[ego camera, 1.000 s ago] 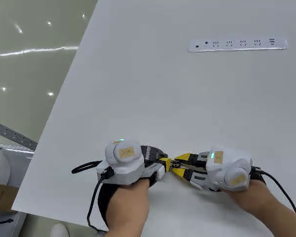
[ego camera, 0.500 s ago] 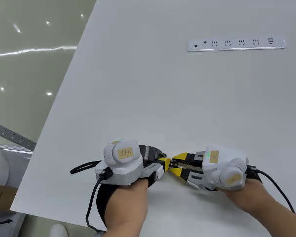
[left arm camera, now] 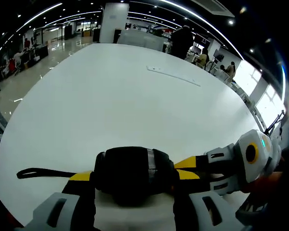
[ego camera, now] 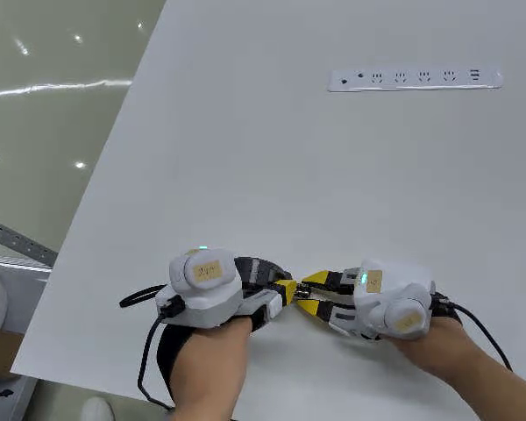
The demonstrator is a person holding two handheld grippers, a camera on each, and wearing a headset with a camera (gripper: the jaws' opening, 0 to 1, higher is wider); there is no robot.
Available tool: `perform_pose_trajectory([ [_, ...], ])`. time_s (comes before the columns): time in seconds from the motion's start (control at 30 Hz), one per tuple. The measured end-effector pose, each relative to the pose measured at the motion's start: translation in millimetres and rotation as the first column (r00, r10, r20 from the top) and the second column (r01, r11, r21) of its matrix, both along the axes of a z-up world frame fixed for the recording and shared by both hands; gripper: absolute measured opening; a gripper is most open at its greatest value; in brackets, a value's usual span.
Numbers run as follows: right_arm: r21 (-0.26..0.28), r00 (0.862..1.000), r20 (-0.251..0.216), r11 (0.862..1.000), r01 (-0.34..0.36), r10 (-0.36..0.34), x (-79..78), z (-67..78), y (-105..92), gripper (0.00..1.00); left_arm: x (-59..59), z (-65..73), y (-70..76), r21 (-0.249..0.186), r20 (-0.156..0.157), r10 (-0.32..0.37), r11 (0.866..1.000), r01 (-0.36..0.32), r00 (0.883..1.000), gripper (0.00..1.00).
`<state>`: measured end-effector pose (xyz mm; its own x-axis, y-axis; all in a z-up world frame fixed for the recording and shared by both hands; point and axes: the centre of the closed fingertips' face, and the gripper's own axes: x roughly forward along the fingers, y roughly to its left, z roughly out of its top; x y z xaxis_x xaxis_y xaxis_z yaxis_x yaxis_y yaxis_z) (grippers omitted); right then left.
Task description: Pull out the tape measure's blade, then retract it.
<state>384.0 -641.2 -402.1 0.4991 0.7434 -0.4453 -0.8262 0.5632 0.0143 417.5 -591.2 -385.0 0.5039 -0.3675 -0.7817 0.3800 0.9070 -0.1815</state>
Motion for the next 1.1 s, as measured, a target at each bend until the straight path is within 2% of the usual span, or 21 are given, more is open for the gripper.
perform_pose_trajectory([
  [0.3,-0.008,1.0,-0.014,1.0,0.009,-0.01,-2.7,0.1,-1.7,0.21,-0.5,0.1,-1.0,-0.011,-0.002,-0.033,0.999,0.033,0.999,0.63],
  [0.47,-0.012,1.0,-0.02,1.0,0.02,-0.02,-3.5,1.4,-4.2,0.21,-0.8,4.4,-1.1,-0.022,0.012,-0.047,0.999,0.048,0.999,0.65],
  [0.6,-0.003,0.999,-0.028,1.0,0.029,-0.03,-5.4,6.1,-5.9,0.23,-4.8,4.7,-3.4,-0.016,0.013,-0.092,0.996,0.093,0.996,0.68],
  [0.67,-0.01,0.999,-0.026,0.999,0.037,-0.037,-6.7,8.0,-9.0,0.23,-5.3,8.4,-0.5,-0.006,0.029,-0.105,0.994,0.105,0.994,0.69],
  [0.73,-0.012,0.998,-0.035,0.999,0.048,-0.048,-8.3,8.8,-11.6,0.24,-4.7,10.4,-0.4,-0.017,0.038,-0.117,0.993,0.118,0.992,0.7],
  [0.8,-0.017,0.998,-0.037,0.998,0.054,-0.055,-10.7,10.2,-13.0,0.24,-6.0,10.1,-1.0,-0.009,0.041,-0.153,0.988,0.154,0.987,0.71],
  [0.93,-0.022,0.997,-0.042,0.997,0.071,-0.071,-13.1,14.8,-16.0,0.26,-9.8,11.5,-0.8,0.039,0.068,-0.236,0.972,0.233,0.97,0.71],
  [1.0,-0.021,0.996,-0.043,0.996,0.082,-0.083,-14.3,18.1,-18.2,0.27,-11.7,13.2,-1.7,0.015,0.064,-0.232,0.973,0.232,0.971,0.71],
  [1.1,-0.022,0.994,-0.042,0.995,0.098,-0.099,-16.1,21.6,-22.3,0.3,-15.1,14.2,-1.4,0.025,0.07,-0.268,0.963,0.267,0.961,0.71],
])
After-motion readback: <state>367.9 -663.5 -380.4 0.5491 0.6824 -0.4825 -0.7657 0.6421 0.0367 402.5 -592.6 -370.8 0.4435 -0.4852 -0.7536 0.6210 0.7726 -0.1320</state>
